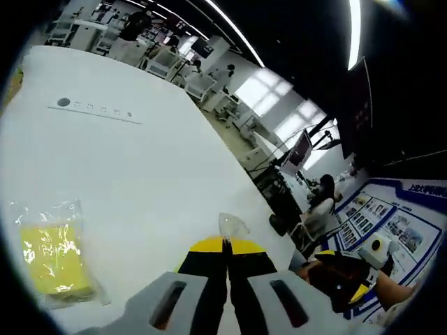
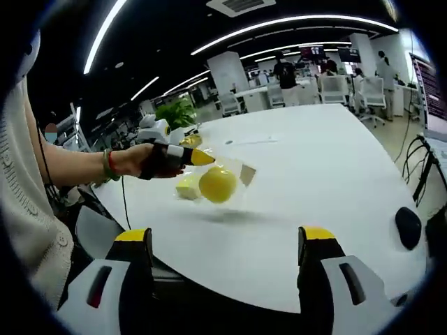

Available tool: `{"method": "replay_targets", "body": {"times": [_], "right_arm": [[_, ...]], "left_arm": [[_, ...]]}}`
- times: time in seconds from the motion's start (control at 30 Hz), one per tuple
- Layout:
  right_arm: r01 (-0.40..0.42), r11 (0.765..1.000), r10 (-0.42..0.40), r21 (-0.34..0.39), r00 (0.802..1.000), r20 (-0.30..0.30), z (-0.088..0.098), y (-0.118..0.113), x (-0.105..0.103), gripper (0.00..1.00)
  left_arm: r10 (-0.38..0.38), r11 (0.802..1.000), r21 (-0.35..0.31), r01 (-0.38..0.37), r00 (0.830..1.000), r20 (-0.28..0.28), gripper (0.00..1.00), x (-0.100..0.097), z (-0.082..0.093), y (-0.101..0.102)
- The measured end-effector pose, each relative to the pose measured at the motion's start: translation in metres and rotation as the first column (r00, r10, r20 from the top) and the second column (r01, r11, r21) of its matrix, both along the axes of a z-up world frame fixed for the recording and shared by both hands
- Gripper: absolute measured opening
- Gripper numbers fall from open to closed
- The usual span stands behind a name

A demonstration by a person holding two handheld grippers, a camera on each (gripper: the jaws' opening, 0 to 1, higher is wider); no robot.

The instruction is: Compare the silicone blocks by pressing each to a similar depth, holding the contact briefly, and releasing to observe deformation and rebound differences across the visible hardness samples.

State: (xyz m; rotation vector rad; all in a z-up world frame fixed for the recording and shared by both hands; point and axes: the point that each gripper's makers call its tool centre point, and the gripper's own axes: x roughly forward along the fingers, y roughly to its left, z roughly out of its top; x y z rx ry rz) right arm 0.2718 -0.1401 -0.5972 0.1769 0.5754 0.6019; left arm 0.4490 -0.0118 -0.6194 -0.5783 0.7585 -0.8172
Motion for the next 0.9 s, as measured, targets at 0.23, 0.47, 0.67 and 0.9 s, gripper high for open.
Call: {"method": "replay_targets", "body": {"times": [0.23,0.47,0.67,0.9], "right_arm": [[0.015,1.000,-0.015,-0.007,0.998,-0.059,-0.018,-0.008,-0.004,0.76],[0.025,1.000,-0.026,-0.009,0.997,-0.079,-0.025,-0.014,-0.001,0.74],[0.036,0.999,-0.035,0.003,0.995,-0.097,-0.032,-0.016,-0.001,0.74],[0.049,0.998,-0.043,0.048,0.992,-0.122,-0.037,-0.010,-0.003,0.74]], "left_arm": [[0.079,0.996,0.040,-0.078,0.997,-0.010,0.00,0.039,-0.020,0.002],[0.164,0.978,0.142,-0.154,0.984,-0.062,0.00,0.064,-0.060,0.019],[0.155,0.969,0.203,-0.137,0.985,-0.072,0.00,0.074,-0.081,0.024],[0.139,0.930,0.352,-0.108,0.988,-0.063,0.00,0.076,-0.107,0.036]]}}
